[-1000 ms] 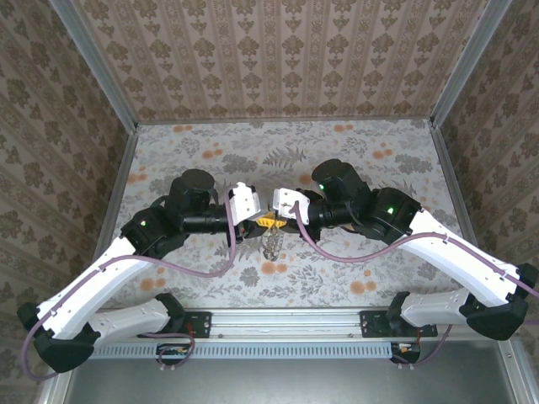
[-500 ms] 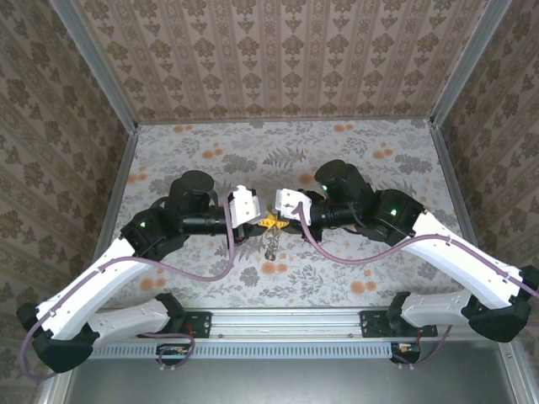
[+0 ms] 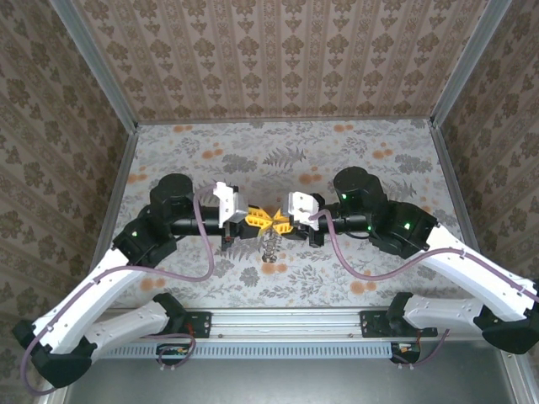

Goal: Put the keys on the keyring

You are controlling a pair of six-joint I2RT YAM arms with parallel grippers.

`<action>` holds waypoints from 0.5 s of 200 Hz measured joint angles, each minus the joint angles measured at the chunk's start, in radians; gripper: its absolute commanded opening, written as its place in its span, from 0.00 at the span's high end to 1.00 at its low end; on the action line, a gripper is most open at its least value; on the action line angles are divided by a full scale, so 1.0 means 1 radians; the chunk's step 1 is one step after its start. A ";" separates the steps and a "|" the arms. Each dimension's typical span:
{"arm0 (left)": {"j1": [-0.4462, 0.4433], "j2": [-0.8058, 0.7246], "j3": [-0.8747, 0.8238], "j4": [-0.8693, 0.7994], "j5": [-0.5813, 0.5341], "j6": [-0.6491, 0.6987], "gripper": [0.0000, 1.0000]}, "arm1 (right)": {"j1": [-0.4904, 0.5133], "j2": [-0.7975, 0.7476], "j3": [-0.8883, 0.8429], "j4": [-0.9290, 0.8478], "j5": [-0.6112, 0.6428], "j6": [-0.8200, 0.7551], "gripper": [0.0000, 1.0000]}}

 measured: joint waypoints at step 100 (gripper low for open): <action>0.018 -0.026 -0.072 0.242 0.113 -0.140 1.00 | -0.001 -0.054 -0.051 0.105 -0.037 0.041 1.00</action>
